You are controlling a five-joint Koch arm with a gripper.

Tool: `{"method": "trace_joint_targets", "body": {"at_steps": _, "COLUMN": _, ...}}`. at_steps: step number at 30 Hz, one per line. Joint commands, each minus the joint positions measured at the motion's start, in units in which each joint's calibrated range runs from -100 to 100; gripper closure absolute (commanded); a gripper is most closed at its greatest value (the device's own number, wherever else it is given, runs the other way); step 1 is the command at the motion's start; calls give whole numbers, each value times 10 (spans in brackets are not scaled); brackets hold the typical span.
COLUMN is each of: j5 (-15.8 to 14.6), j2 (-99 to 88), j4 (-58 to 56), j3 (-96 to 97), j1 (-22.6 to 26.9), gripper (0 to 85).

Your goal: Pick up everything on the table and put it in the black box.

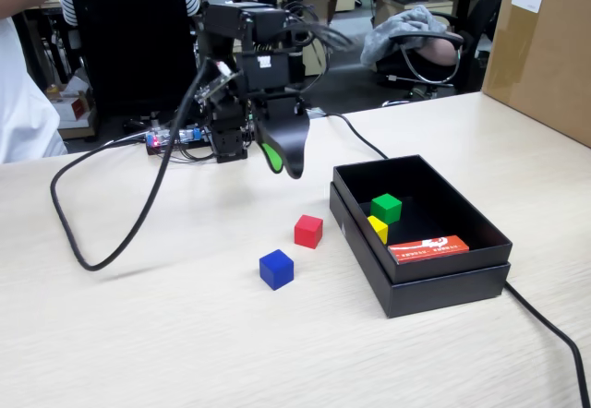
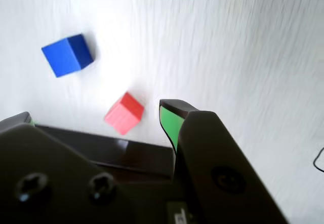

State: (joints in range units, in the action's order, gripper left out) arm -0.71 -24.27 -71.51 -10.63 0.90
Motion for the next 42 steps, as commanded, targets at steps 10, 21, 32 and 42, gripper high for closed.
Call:
{"method": "trace_joint_targets", "body": {"at_steps": 10, "j5": 28, "j2": 289, "j4": 12, "j3": -285, "j1": -26, "gripper": 380}}
{"method": "trace_joint_targets", "body": {"at_steps": 21, "j5": 35, "j2": 474, "j4": 11, "j3": -385, "j1": -26, "gripper": 380}}
{"method": "trace_joint_targets", "body": {"at_steps": 32, "j5": 36, "j2": 540, "j4": 5, "j3": -418, "j1": -26, "gripper": 408}}
{"method": "trace_joint_targets", "body": {"at_steps": 42, "j5": 35, "j2": 537, "j4": -10, "j3": -411, "j1": -25, "gripper": 743}}
